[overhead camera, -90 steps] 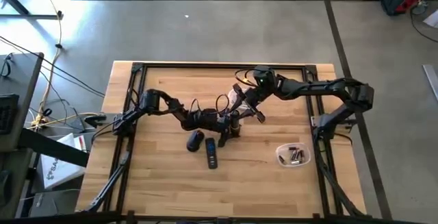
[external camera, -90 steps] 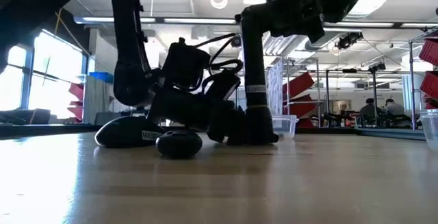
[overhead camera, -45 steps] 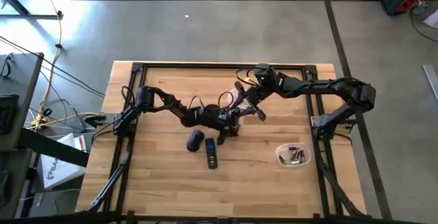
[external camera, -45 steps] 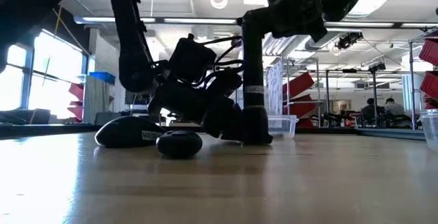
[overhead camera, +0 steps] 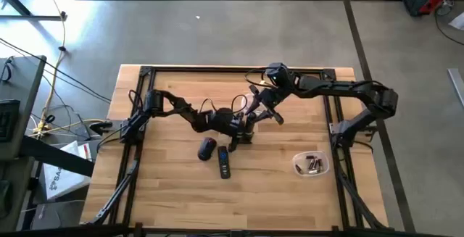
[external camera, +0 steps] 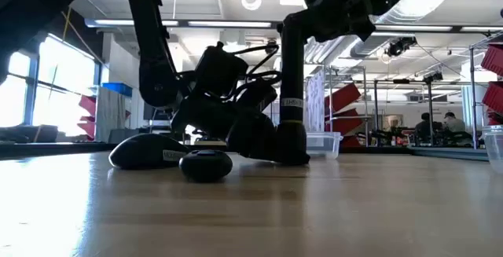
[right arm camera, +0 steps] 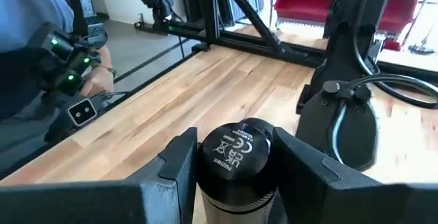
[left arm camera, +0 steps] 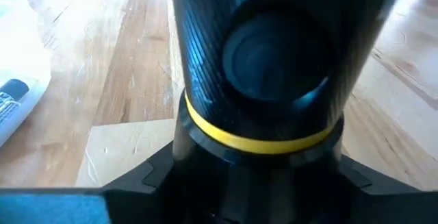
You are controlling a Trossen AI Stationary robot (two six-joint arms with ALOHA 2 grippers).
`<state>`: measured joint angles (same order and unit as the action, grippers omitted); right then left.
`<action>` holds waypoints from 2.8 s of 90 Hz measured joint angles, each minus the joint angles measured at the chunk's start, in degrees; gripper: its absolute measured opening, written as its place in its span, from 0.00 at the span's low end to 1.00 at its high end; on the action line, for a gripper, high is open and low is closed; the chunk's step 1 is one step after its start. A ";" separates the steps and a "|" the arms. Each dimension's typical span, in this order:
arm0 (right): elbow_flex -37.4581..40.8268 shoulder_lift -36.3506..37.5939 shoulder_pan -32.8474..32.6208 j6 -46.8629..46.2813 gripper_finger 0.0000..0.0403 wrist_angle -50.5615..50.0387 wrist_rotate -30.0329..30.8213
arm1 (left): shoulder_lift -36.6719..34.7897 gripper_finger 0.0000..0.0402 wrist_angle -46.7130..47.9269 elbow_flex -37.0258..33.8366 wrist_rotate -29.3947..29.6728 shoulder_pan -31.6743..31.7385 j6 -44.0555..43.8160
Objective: Insert battery
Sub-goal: Close the flashlight battery compartment
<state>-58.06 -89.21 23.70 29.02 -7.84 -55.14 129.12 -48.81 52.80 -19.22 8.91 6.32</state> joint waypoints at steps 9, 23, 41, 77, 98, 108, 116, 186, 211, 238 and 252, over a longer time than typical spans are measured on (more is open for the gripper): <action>-0.10 0.00 0.01 -0.01 0.32 -1.24 -0.17 | 0.00 0.48 0.10 0.00 0.08 -0.02 0.36; -0.10 0.33 0.06 -0.55 0.32 -1.61 -0.12 | -0.02 0.48 0.14 -0.02 0.06 0.00 0.28; -1.46 0.28 -0.31 -1.72 0.32 -2.08 1.77 | -0.02 0.48 0.08 -0.05 0.06 0.00 -0.31; -4.53 0.33 -0.70 -0.89 0.32 -8.47 5.20 | -0.03 0.48 -0.06 -0.11 2.09 -0.64 -1.41; -5.05 0.39 -1.65 -5.78 0.32 -8.59 9.93 | -0.04 0.48 -0.25 -0.17 4.44 -0.79 -2.22; -5.08 0.42 -2.68 -8.35 0.32 -8.35 11.78 | -0.04 0.48 -0.25 -0.20 6.20 -0.83 -1.80; -5.10 0.44 -3.56 -10.75 0.32 -8.15 14.35 | -0.04 0.48 -0.27 -0.22 6.80 -0.83 -1.61; -5.00 -2.57 -4.92 -23.60 0.32 2.86 35.91 | -3.54 0.48 -9.33 -7.26 15.84 2.93 -4.17; -5.12 -4.42 -5.01 -26.99 0.32 7.08 39.35 | -3.64 0.48 -10.83 -8.29 22.16 2.86 -5.34; -5.12 -4.48 -5.76 -31.93 0.32 8.22 48.69 | -3.71 0.48 -12.27 -9.05 28.30 3.19 -8.59; -5.12 -4.52 -6.38 -35.19 0.32 8.53 57.02 | -3.52 0.48 -13.05 -8.59 33.85 2.75 -11.38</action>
<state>-63.18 -93.73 17.32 -6.17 0.69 1.89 125.60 -61.85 44.21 14.63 11.65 -5.06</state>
